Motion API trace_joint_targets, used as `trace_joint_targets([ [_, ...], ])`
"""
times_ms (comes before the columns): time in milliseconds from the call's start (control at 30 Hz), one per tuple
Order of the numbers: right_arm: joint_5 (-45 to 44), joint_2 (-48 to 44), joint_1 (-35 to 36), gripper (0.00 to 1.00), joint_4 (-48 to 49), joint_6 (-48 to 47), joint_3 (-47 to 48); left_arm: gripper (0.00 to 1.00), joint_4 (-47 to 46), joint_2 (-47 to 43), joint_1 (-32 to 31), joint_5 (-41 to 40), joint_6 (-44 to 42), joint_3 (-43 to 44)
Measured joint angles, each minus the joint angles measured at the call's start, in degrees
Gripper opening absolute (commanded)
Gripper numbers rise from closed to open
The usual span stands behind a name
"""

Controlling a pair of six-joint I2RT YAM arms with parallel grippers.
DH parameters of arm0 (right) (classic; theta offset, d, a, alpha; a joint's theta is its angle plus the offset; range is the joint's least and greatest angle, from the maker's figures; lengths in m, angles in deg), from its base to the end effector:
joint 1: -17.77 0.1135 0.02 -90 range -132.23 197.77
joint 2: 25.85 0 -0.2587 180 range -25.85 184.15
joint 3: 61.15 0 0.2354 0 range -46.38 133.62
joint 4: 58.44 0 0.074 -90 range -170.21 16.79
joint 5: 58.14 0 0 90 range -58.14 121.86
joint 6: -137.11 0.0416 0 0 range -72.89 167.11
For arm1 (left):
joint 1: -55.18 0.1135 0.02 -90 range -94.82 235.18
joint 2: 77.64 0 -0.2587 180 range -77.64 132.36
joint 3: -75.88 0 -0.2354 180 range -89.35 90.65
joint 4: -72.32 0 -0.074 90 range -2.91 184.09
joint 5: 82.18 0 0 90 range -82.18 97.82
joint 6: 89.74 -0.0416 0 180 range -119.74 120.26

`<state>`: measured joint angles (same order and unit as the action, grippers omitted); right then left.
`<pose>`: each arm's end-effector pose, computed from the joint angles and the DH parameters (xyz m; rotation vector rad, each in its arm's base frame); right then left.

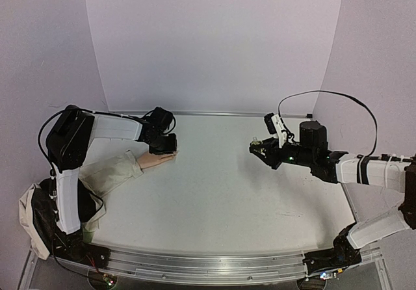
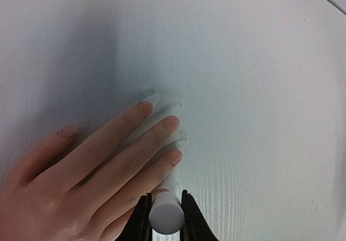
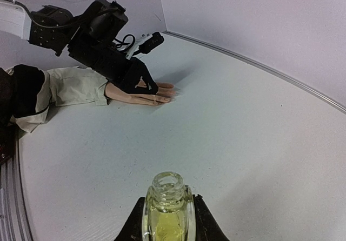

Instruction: Paint the nails

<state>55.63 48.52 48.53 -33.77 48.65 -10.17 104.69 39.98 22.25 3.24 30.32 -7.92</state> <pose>0.2307 0.1568 0.2717 -0.7209 1.4300 0.7618 0.3604 -0.2295 0.1636 0.0304 2.5406 -0.3473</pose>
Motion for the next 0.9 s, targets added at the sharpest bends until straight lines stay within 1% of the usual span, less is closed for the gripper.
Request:
trace_joint_targets([
  [900, 0.0, 0.0, 0.0, 0.0, 0.0, 0.0, 0.0, 0.0, 0.0, 1.0, 0.0, 0.0, -0.1, 1.1],
])
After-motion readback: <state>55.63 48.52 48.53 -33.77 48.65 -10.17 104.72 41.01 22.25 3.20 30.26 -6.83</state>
